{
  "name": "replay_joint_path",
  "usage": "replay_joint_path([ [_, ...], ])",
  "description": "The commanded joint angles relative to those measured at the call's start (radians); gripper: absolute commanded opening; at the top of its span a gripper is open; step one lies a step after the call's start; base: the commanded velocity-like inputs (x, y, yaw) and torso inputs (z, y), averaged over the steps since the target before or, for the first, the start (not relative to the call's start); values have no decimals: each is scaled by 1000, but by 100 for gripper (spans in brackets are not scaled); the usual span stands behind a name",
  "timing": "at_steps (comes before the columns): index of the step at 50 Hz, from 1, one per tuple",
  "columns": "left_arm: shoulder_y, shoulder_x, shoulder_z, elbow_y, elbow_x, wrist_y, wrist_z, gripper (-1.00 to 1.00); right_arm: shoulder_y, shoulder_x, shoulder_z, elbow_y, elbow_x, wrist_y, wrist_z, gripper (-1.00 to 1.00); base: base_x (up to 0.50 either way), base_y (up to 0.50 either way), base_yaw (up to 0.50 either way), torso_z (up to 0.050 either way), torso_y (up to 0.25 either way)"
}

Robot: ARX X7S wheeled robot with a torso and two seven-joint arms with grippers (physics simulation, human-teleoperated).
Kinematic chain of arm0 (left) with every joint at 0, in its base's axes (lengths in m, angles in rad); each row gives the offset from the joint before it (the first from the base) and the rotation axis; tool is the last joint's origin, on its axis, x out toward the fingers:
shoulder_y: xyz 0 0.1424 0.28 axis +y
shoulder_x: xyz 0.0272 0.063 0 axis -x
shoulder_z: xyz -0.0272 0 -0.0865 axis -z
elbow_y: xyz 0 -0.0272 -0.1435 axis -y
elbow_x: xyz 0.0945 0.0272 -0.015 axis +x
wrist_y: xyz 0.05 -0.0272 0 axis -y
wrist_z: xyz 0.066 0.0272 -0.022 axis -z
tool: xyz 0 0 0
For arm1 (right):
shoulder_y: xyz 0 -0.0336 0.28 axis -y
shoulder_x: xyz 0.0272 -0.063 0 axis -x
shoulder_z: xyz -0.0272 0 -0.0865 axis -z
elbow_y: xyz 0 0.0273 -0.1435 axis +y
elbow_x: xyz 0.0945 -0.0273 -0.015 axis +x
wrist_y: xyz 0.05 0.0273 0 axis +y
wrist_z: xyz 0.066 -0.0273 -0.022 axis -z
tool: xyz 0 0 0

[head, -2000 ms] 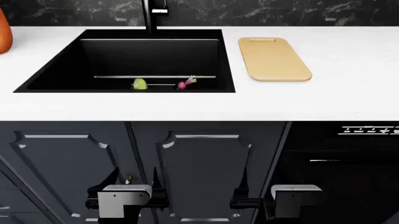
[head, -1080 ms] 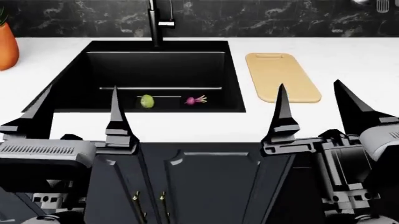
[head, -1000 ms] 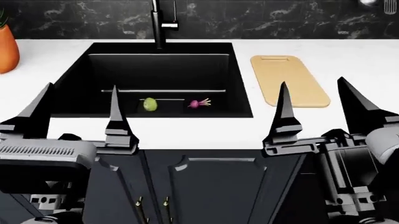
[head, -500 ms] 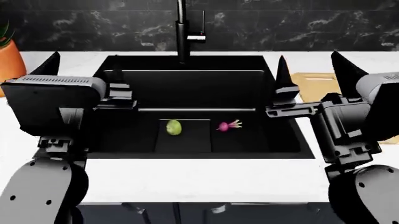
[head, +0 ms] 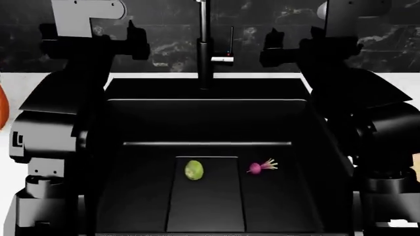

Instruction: Pick the vegetables from the sink and place them on the cutting board.

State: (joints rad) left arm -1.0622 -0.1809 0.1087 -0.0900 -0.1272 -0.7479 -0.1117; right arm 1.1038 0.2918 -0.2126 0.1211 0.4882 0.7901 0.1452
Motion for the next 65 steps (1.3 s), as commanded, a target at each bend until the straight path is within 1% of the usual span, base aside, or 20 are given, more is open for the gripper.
replay_joint_path([
  [1,-81,15,23,-150,-4,15,12,100,64,-15,-40,173,-30,-49,-36,100,500,-109,0,0,0],
  [11,-90,10,-8,-174,-26,12,5,100,57,-20,-55,177,-33,-53,-39,100,500,-155,0,0,1],
  [29,-75,5,-22,-207,-45,27,1,100,43,-35,-66,203,-24,-81,-59,100,500,-95,0,0,1],
  [31,-52,-1,-32,-138,-93,-43,43,100,35,-17,-58,130,24,-14,-81,100,500,0,0,0,0],
  [34,-16,-28,-8,-12,-151,-164,111,100,48,36,-87,21,87,137,-126,100,167,0,0,0,0],
  [38,-31,-58,28,43,-203,-263,190,100,93,100,-143,-68,123,257,-184,100,0,0,0,0,0],
  [42,-56,-86,95,32,-235,-314,280,100,130,147,-259,-56,113,292,-293,100,0,0,0,0,0],
  [44,-72,-97,115,1,-247,-311,325,100,146,161,-313,-23,97,292,-341,100,0,0,0,0,0],
  [48,-110,-115,162,-105,-250,-288,407,100,167,178,-371,22,84,304,-398,100,0,0,0,0,0],
  [50,-116,-128,186,-120,-255,-302,439,100,175,187,-392,27,81,325,-409,100,0,0,0,0,0],
  [52,-112,-143,197,-104,-268,-334,458,100,175,199,-383,5,94,360,-401,100,0,0,0,0,0],
  [59,-62,-206,228,31,-324,-488,493,100,137,265,-332,-121,144,511,-329,100,0,0,0,0,0],
  [65,-22,-265,254,162,-383,-565,545,100,166,295,-354,-182,160,566,-337,100,0,0,0,0,0],
])
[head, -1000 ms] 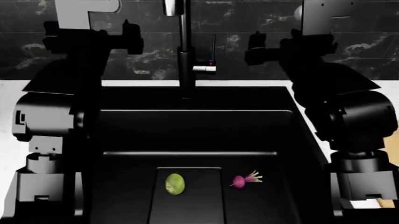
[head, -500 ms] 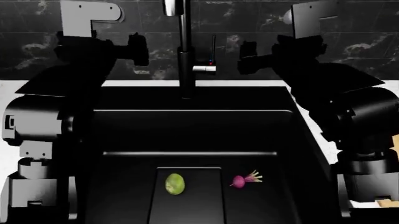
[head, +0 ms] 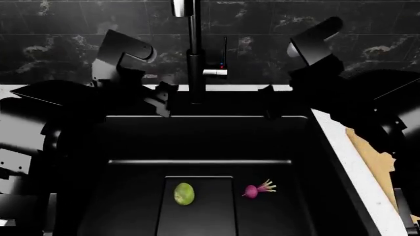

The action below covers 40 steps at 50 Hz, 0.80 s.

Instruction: Pick the vegetables from the sink and place them on the cutting board.

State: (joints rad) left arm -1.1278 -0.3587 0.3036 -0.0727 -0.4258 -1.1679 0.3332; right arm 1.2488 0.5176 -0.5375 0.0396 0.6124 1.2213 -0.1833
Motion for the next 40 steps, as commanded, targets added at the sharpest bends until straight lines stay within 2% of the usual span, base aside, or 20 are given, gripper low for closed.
replay_joint_path([
  [1,49,-92,61,157,-91,-151,105,100,22,72,-32,-105,36,138,-9,100,0,0,0,0,0],
  [7,86,-130,82,253,-149,-176,165,100,53,79,-52,-128,39,143,-22,100,0,0,0,0,0],
  [13,125,-190,160,340,-196,-143,270,100,65,79,-80,-148,45,118,-51,100,0,0,0,0,0],
  [19,173,-218,204,413,-237,-147,317,100,61,64,-94,-139,47,75,-77,100,0,0,0,0,0],
  [25,198,-231,299,385,-201,-95,350,100,29,49,-104,-128,50,40,-88,100,0,0,0,0,0],
  [40,187,-209,402,250,-132,-25,379,100,-3,52,-121,-123,50,11,-96,100,0,0,0,0,0],
])
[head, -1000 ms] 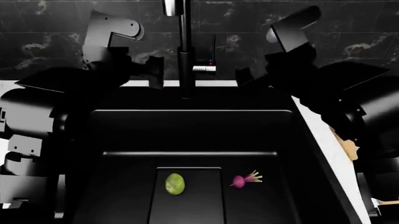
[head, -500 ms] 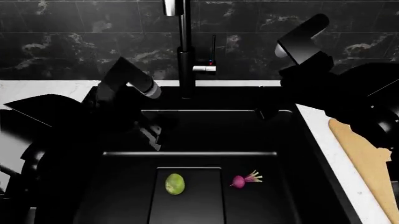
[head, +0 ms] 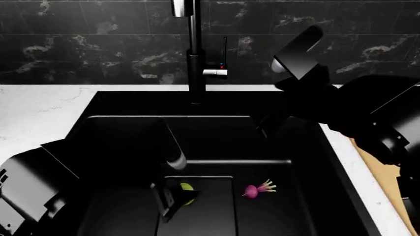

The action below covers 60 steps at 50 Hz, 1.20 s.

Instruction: Pick the vegetables from the sink and place them on the cutting board.

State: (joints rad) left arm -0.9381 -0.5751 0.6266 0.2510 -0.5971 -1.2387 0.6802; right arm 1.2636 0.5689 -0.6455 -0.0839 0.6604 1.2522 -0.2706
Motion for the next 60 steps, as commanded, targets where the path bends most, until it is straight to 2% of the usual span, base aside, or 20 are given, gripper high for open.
replay_joint_path([
  [1,-4,10,84,-84,44,52,34,100,-18,0,-13,3,2,-22,-9,100,0,0,0,0,0],
  [27,-33,117,301,-435,221,253,74,100,-54,-18,-70,93,-47,-151,-53,100,0,0,0,0,0],
  [41,-42,212,361,-676,289,390,85,100,-90,-29,-79,151,-68,-230,-63,100,0,0,0,0,0],
  [60,-59,333,415,-1019,357,587,106,100,-92,-37,-83,167,-67,-242,-68,100,0,0,0,0,0],
])
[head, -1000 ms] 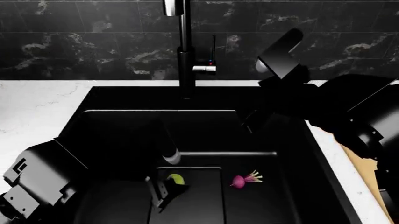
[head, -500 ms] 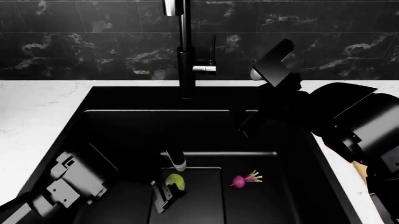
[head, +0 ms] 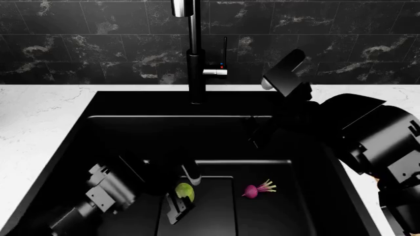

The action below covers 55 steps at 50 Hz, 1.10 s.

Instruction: Pick the vegetables from the sink and place them on the cutting board.

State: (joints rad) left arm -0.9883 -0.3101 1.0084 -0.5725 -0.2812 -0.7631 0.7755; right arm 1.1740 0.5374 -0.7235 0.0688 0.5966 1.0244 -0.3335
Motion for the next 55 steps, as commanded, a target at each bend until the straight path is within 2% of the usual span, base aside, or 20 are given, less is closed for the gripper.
replay_joint_path([
  [1,-9,75,36,-215,44,121,10,100,-3,-6,-6,15,-3,-16,-6,100,0,0,0,0,0],
  [20,-66,256,59,-719,95,427,30,100,-14,-9,-7,28,0,-27,-5,100,0,0,0,0,0],
  [35,0,275,43,-735,154,443,34,100,-23,-8,-5,34,3,-30,-1,100,0,0,0,0,0],
  [36,5,274,47,-735,162,460,36,-100,-23,-8,-5,32,4,-29,0,100,0,0,0,0,0],
  [47,-31,253,23,-702,164,511,58,-100,-21,-19,-13,56,-3,-50,-10,100,0,0,0,0,0],
  [49,-10,188,31,-531,167,451,60,-100,-19,-21,-14,60,-3,-52,-11,100,0,0,0,0,0],
  [51,25,96,39,-282,161,354,69,-100,-16,-21,-16,57,-4,-51,-11,100,0,0,0,0,0],
  [55,55,-19,42,24,143,259,95,-100,-17,-21,-29,46,-9,-45,-9,100,0,0,0,0,0],
])
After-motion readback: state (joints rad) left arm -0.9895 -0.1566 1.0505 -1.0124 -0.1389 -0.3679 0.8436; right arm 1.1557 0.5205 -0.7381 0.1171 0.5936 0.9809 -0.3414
